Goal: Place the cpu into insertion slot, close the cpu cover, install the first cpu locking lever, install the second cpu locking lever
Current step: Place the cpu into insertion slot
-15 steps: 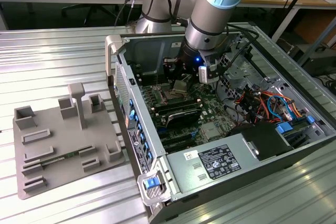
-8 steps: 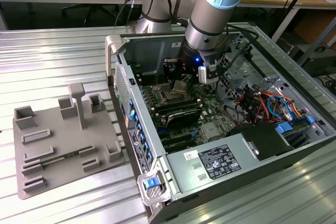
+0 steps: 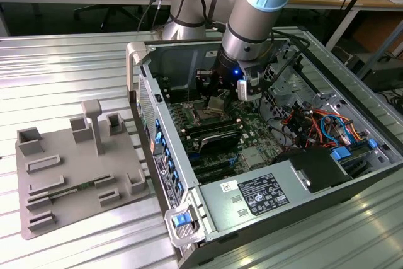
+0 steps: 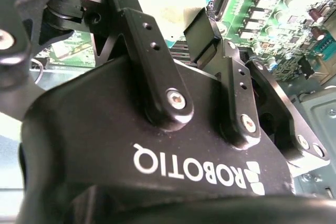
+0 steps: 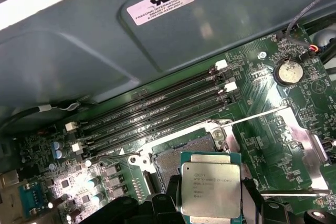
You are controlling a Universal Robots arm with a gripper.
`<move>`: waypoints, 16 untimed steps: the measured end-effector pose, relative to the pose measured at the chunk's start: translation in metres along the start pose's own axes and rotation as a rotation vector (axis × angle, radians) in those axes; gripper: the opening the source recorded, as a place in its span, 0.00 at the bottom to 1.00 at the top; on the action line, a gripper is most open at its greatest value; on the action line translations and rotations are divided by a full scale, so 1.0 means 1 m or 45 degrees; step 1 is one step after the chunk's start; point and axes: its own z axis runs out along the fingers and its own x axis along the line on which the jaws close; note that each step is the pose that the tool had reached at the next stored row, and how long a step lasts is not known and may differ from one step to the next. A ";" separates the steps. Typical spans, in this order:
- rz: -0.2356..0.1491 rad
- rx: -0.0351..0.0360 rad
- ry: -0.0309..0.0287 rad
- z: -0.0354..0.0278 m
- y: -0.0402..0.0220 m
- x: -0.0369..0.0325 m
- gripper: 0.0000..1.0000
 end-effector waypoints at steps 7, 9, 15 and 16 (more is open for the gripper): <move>0.016 0.0007 -0.0016 0.0007 -0.0001 0.0000 0.55; 0.021 0.0010 -0.0021 0.0009 -0.0001 0.0000 0.55; 0.040 0.0018 -0.0038 0.0017 -0.0001 0.0000 0.55; 0.042 0.0019 -0.0040 0.0018 -0.0001 0.0000 0.55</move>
